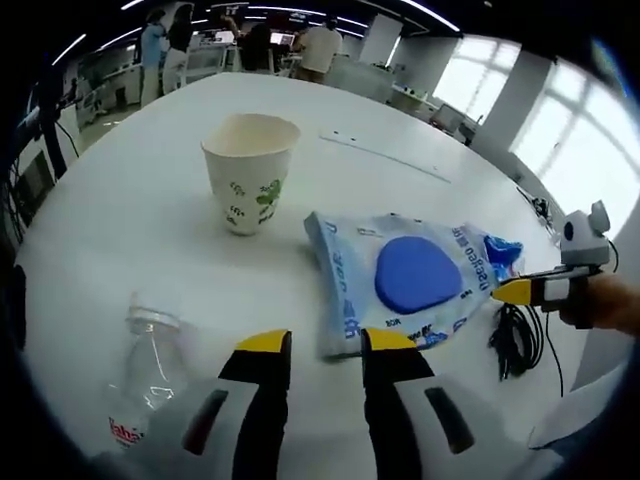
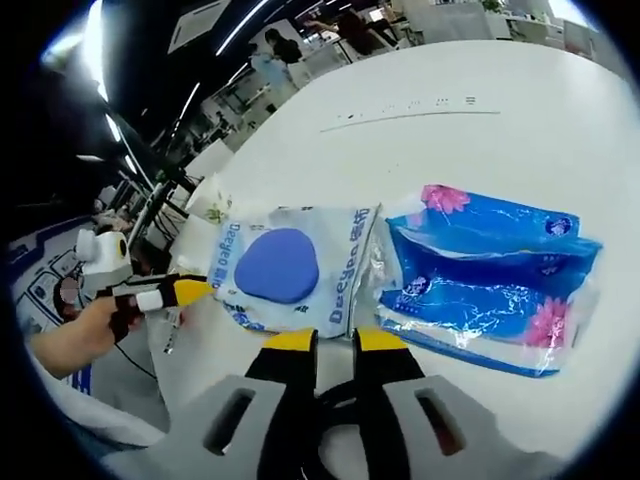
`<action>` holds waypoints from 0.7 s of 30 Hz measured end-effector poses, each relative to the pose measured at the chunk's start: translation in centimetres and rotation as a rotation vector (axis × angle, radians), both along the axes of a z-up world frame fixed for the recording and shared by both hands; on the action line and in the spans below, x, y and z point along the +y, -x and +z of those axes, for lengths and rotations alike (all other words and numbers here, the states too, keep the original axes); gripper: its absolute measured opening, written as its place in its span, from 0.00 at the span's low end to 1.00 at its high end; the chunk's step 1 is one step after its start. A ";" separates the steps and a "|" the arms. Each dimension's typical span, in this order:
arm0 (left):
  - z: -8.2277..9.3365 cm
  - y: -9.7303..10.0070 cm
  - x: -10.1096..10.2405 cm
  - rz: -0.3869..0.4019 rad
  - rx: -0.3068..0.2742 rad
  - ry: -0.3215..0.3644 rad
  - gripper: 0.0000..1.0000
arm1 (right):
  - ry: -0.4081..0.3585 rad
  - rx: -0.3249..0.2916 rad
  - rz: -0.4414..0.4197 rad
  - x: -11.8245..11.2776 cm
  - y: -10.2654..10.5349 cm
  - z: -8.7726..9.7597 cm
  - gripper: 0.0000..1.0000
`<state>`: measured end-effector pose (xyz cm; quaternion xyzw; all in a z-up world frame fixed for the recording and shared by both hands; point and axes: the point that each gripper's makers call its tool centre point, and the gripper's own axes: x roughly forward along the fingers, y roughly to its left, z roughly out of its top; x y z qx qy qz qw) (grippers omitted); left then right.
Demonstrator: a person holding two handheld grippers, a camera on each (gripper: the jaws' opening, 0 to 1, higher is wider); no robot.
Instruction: Arrange the tabletop items into an orderly group along one side of the table until the central work area is clear of visible clutter.
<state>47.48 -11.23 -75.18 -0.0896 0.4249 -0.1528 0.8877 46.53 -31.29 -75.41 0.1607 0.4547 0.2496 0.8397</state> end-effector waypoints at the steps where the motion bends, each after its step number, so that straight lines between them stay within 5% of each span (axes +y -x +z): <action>1: 0.0 0.1 -0.1 0.003 0.007 0.006 0.25 | 0.001 -0.003 0.001 0.0 0.0 0.0 0.09; 16: -0.3 -0.3 -1.4 -0.017 0.030 0.026 0.01 | -0.034 -0.005 -0.011 0.4 -0.2 0.4 0.00; 21: 1.0 -0.8 -1.1 -0.023 -0.023 -0.005 0.00 | -0.031 -0.037 0.020 0.9 -0.1 1.2 0.00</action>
